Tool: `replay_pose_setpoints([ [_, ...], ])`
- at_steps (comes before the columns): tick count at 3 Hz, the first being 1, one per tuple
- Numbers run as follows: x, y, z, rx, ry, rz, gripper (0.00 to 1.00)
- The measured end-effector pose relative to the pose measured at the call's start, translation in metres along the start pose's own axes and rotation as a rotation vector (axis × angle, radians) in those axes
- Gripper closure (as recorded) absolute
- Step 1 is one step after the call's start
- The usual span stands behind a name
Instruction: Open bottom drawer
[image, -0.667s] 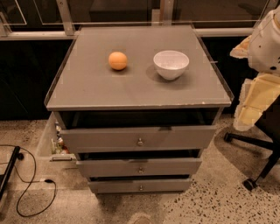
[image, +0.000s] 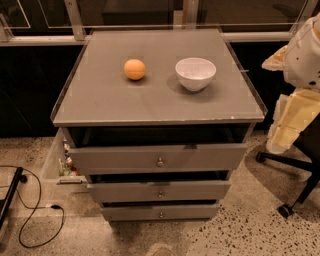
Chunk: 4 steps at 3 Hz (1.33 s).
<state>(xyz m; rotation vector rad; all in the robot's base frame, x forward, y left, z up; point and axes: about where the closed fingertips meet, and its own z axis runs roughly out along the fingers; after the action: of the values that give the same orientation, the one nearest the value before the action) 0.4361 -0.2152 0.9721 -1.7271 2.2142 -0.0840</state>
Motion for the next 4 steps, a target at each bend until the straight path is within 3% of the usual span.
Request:
replay_pose_setpoints([
  [1, 0.011, 0.015, 0.026, -0.033, -0.027, -0.004, 0.0],
  [2, 0.029, 0.042, 0.074, -0.097, -0.05, -0.017, 0.0],
  [4, 0.059, 0.088, 0.173, -0.158, -0.14, -0.097, 0.0],
])
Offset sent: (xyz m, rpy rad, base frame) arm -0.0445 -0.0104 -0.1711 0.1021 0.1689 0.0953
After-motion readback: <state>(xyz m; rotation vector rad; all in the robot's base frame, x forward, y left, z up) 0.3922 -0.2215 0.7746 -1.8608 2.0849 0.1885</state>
